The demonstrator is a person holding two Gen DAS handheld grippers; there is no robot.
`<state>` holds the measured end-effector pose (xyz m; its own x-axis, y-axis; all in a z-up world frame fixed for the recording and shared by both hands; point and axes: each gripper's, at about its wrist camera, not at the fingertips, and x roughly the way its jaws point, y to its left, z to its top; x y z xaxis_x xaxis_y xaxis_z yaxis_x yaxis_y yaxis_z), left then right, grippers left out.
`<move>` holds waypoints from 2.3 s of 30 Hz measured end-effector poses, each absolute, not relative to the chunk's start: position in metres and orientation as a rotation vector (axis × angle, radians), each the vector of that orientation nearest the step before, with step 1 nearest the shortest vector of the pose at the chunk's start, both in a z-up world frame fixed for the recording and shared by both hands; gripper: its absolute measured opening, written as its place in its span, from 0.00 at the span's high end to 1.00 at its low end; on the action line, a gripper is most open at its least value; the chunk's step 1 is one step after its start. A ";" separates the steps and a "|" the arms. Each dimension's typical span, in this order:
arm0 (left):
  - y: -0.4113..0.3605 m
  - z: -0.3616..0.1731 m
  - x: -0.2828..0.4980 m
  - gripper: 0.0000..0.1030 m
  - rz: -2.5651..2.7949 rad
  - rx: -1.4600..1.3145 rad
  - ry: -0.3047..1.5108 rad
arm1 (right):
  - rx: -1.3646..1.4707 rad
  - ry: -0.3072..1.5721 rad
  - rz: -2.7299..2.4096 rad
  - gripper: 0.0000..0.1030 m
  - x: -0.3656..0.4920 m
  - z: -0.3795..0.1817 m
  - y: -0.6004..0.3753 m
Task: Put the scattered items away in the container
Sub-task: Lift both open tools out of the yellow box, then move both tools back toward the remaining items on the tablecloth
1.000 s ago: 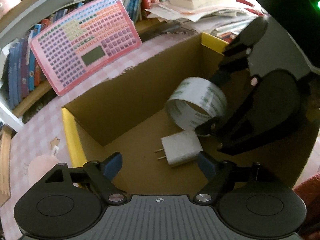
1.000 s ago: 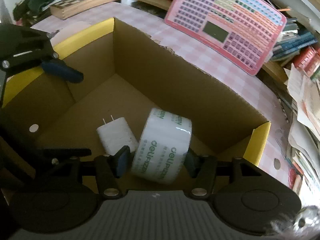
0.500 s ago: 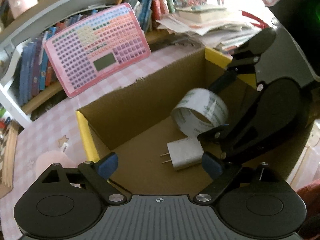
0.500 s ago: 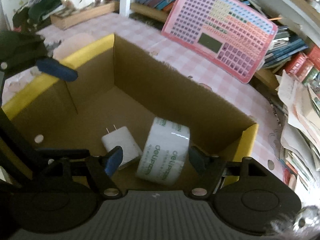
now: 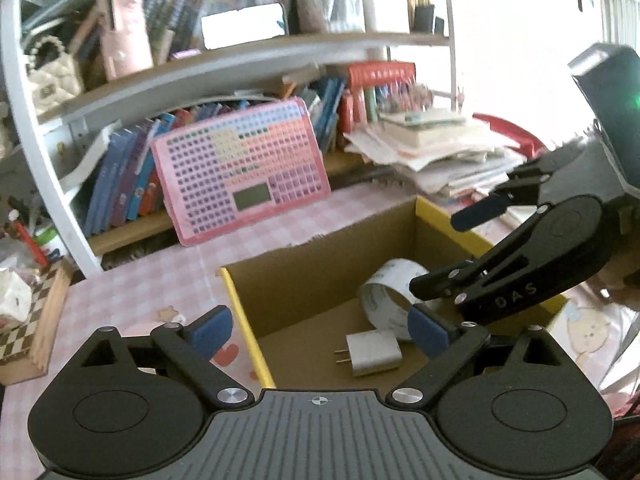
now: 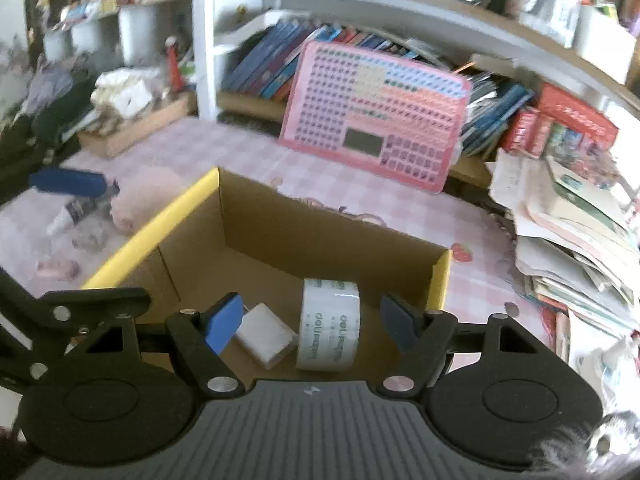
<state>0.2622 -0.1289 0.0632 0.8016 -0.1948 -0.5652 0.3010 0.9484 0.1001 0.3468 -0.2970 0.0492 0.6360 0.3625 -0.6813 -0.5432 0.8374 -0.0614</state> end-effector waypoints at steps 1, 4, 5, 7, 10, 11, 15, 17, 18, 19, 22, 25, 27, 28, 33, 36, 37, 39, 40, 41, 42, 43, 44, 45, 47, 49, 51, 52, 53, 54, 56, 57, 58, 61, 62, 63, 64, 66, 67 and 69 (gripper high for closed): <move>-0.125 0.065 0.257 0.06 -0.268 0.177 0.574 | -0.259 0.702 0.513 0.28 0.341 0.052 -0.297; -0.113 0.071 0.241 0.06 -0.275 0.149 0.548 | -0.214 0.671 0.482 0.28 0.324 0.058 -0.296; -0.110 0.072 0.236 0.06 -0.274 0.144 0.540 | -0.198 0.661 0.471 0.27 0.318 0.060 -0.296; -0.101 0.073 0.228 0.06 -0.272 0.133 0.528 | -0.171 0.640 0.448 0.27 0.306 0.063 -0.293; -0.088 0.074 0.216 0.06 -0.278 0.117 0.521 | -0.147 0.609 0.410 0.25 0.286 0.068 -0.289; -0.084 0.075 0.212 0.06 -0.281 0.113 0.520 | -0.140 0.599 0.398 0.22 0.281 0.069 -0.288; -0.069 0.075 0.193 0.06 -0.294 0.106 0.518 | -0.115 0.573 0.344 0.21 0.258 0.070 -0.281; -0.062 0.074 0.183 0.06 -0.303 0.100 0.519 | -0.103 0.567 0.318 0.21 0.245 0.070 -0.278; -0.059 0.074 0.178 0.06 -0.307 0.097 0.520 | -0.097 0.563 0.305 0.21 0.238 0.069 -0.277; -0.056 0.073 0.173 0.06 -0.312 0.093 0.520 | -0.091 0.560 0.290 0.20 0.232 0.069 -0.277; -0.045 0.072 0.157 0.05 -0.326 0.086 0.521 | -0.067 0.547 0.235 0.19 0.211 0.068 -0.276; -0.035 0.069 0.143 0.05 -0.333 0.078 0.524 | -0.049 0.535 0.175 0.19 0.188 0.064 -0.276; -0.029 0.067 0.135 0.05 -0.337 0.071 0.529 | -0.044 0.531 0.139 0.19 0.175 0.061 -0.275; -0.025 0.065 0.131 0.05 -0.339 0.067 0.533 | -0.045 0.530 0.122 0.19 0.166 0.059 -0.274; -0.010 0.055 0.111 0.05 -0.348 0.058 0.558 | -0.068 0.537 0.067 0.18 0.133 0.048 -0.267; -0.003 0.049 0.101 0.05 -0.350 0.064 0.572 | -0.063 0.557 0.049 0.18 0.118 0.041 -0.262; -0.001 0.047 0.098 0.05 -0.350 0.067 0.576 | -0.060 0.562 0.045 0.18 0.113 0.039 -0.260; 0.004 0.044 0.092 0.05 -0.347 0.075 0.584 | -0.057 0.575 0.040 0.18 0.104 0.034 -0.256; 0.007 0.042 0.090 0.05 -0.345 0.078 0.588 | -0.056 0.580 0.038 0.18 0.101 0.033 -0.254; 0.009 0.040 0.087 0.05 -0.342 0.082 0.592 | -0.054 0.585 0.037 0.18 0.097 0.031 -0.251; 0.012 0.037 0.084 0.05 -0.338 0.086 0.596 | -0.052 0.592 0.037 0.18 0.094 0.029 -0.248; 0.015 0.036 0.083 0.05 -0.335 0.089 0.601 | -0.051 0.598 0.037 0.18 0.092 0.027 -0.246; 0.018 0.034 0.081 0.05 -0.330 0.091 0.605 | -0.050 0.605 0.037 0.18 0.090 0.025 -0.243; 0.021 0.032 0.079 0.05 -0.326 0.094 0.606 | -0.050 0.610 0.038 0.18 0.089 0.023 -0.241; 0.027 0.027 0.076 0.05 -0.312 0.104 0.611 | -0.054 0.625 0.044 0.18 0.086 0.018 -0.235; 0.034 0.023 0.073 0.05 -0.296 0.111 0.620 | -0.060 0.641 0.058 0.18 0.086 0.015 -0.229; 0.040 0.019 0.071 0.05 -0.285 0.110 0.629 | -0.069 0.650 0.080 0.18 0.087 0.013 -0.221; 0.044 0.018 0.071 0.05 -0.277 0.109 0.635 | -0.074 0.654 0.092 0.18 0.087 0.013 -0.217; 0.047 0.017 0.070 0.05 -0.271 0.107 0.640 | -0.079 0.662 0.106 0.18 0.088 0.012 -0.213; 0.050 0.016 0.069 0.05 -0.265 0.103 0.645 | -0.083 0.671 0.119 0.18 0.088 0.011 -0.208; 0.055 0.013 0.067 0.05 -0.256 0.092 0.660 | -0.089 0.689 0.147 0.18 0.089 0.009 -0.200; 0.057 0.011 0.066 0.05 -0.255 0.087 0.669 | -0.093 0.699 0.161 0.18 0.090 0.008 -0.195; 0.058 0.010 0.065 0.05 -0.254 0.085 0.676 | -0.100 0.707 0.179 0.18 0.090 0.007 -0.190; 0.061 0.007 0.063 0.05 -0.253 0.088 0.691 | -0.132 0.717 0.240 0.18 0.090 0.005 -0.175; 0.061 0.006 0.062 0.05 -0.251 0.090 0.692 | -0.143 0.716 0.257 0.18 0.090 0.004 -0.170; 0.062 0.006 0.061 0.05 -0.250 0.091 0.693 | -0.150 0.717 0.272 0.18 0.090 0.004 -0.166; 0.063 0.006 0.060 0.05 -0.248 0.092 0.693 | -0.155 0.718 0.286 0.18 0.090 0.004 -0.162; 0.066 0.005 0.059 0.05 -0.242 0.091 0.696 | -0.166 0.719 0.312 0.18 0.091 0.003 -0.154; 0.067 0.004 0.058 0.05 -0.237 0.090 0.699 | -0.172 0.720 0.323 0.18 0.091 0.003 -0.151; 0.070 0.004 0.058 0.05 -0.227 0.088 0.704 | -0.184 0.721 0.348 0.18 0.091 0.002 -0.143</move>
<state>0.0577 0.0704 0.0039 0.7391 -0.1768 -0.6500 0.2356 0.9718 0.0035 0.0912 -0.1433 0.0020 0.6970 0.2479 -0.6729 -0.3732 0.9267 -0.0452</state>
